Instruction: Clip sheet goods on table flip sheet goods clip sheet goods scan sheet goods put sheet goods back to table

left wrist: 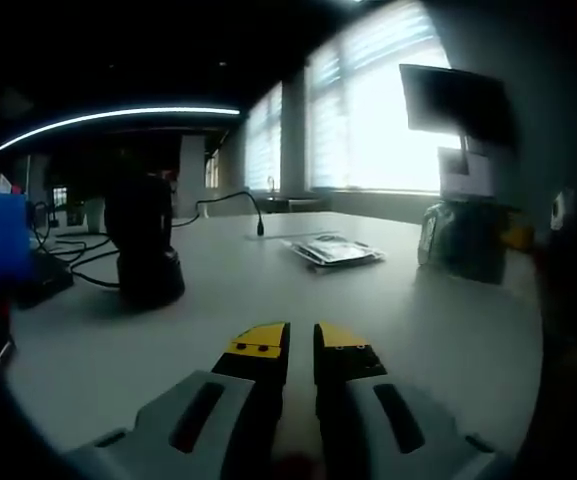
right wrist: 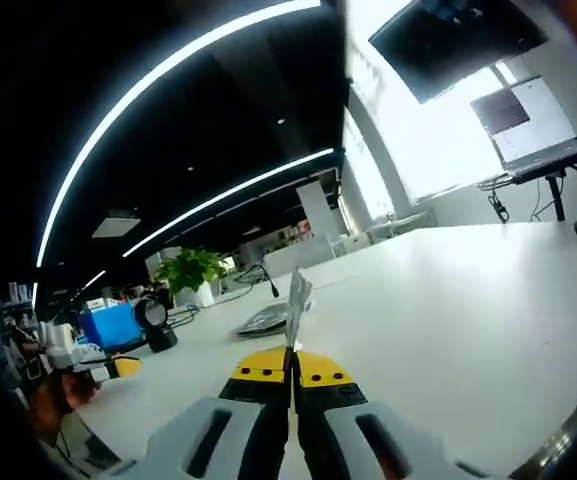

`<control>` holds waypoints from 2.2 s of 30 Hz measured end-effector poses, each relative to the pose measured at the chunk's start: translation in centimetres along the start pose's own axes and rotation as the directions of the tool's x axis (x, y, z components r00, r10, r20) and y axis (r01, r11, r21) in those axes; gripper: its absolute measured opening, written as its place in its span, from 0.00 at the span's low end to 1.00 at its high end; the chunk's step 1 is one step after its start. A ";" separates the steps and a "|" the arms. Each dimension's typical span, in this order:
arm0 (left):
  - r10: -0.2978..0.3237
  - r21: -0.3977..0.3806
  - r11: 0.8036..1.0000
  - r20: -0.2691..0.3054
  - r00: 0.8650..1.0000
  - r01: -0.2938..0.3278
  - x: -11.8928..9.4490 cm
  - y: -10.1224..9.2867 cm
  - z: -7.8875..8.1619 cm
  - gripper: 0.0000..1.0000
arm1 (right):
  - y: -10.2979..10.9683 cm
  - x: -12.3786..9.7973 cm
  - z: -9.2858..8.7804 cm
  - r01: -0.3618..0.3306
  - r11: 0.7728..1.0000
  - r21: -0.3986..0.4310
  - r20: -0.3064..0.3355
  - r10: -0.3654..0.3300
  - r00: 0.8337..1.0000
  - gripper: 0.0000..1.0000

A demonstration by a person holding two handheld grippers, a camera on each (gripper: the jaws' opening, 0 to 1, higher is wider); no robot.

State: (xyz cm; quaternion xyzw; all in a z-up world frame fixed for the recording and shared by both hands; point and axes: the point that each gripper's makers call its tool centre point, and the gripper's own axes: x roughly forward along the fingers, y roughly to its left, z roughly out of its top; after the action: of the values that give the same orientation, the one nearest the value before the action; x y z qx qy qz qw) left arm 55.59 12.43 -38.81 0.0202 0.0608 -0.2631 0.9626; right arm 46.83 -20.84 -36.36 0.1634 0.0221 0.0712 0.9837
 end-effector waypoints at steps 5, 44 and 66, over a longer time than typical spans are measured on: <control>0.000 0.002 1.000 -0.001 1.000 0.000 0.0 0.0 0.0 0.02 | 0.1 -0.1 -0.1 0.007 1.000 -0.015 -0.029 -0.008 1.000 0.00; 0.006 0.020 1.000 -0.010 1.000 -0.005 0.1 0.0 -0.2 0.02 | 1.7 -0.4 -5.3 -0.037 0.895 0.444 -0.252 0.165 0.954 0.10; 0.006 0.026 1.000 -0.015 1.000 -0.006 0.1 -0.1 -0.2 0.02 | 2.0 -1.9 -4.8 -0.036 0.912 0.408 -0.318 0.179 0.931 0.00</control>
State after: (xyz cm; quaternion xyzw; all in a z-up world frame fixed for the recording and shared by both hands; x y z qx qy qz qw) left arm 55.59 12.28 -39.07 0.0348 0.0645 -0.2609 0.9626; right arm 44.41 -17.74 -40.19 0.3442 0.2009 0.1479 0.9052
